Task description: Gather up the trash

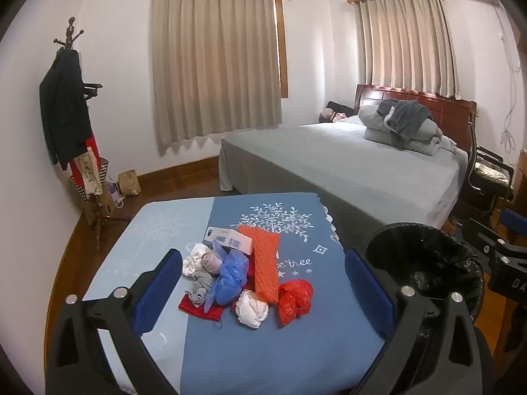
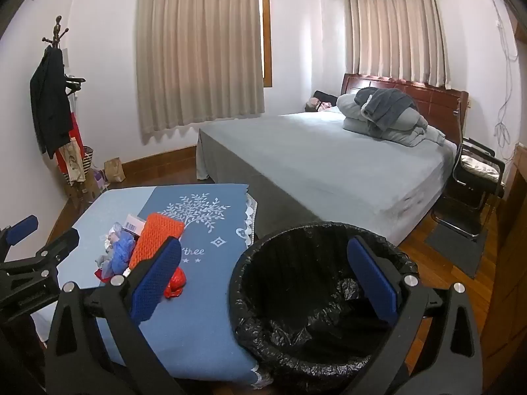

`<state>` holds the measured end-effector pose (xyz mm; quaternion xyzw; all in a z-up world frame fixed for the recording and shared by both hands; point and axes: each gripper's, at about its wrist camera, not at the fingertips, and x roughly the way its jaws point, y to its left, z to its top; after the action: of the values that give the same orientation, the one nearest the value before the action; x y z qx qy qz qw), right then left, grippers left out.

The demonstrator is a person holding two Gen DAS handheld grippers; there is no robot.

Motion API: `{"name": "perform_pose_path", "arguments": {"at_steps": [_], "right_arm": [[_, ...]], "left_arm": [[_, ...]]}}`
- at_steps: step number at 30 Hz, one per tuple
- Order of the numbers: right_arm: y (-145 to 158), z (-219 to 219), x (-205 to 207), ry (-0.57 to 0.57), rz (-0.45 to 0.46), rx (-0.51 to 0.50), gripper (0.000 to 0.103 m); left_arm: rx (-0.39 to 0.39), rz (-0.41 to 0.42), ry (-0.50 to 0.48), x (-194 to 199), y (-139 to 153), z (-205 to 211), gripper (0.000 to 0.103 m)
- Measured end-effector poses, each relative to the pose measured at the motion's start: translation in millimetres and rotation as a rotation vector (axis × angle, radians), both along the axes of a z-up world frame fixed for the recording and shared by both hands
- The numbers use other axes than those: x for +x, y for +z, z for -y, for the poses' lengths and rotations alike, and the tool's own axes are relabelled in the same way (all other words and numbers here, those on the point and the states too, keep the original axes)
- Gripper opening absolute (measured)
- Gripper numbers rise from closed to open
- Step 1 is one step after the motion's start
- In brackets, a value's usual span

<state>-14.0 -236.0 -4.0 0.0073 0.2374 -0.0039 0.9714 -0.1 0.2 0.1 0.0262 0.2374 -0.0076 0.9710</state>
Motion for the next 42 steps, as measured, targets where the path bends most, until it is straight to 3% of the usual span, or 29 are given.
{"name": "perform_pose_path", "arguments": {"at_steps": [42], "right_arm": [[-0.9,0.3,1.1,-0.001,-0.007,0.003,0.098]], "left_arm": [[0.003,0.007,0.007,-0.6,1.2,-2.4,0.097]]}}
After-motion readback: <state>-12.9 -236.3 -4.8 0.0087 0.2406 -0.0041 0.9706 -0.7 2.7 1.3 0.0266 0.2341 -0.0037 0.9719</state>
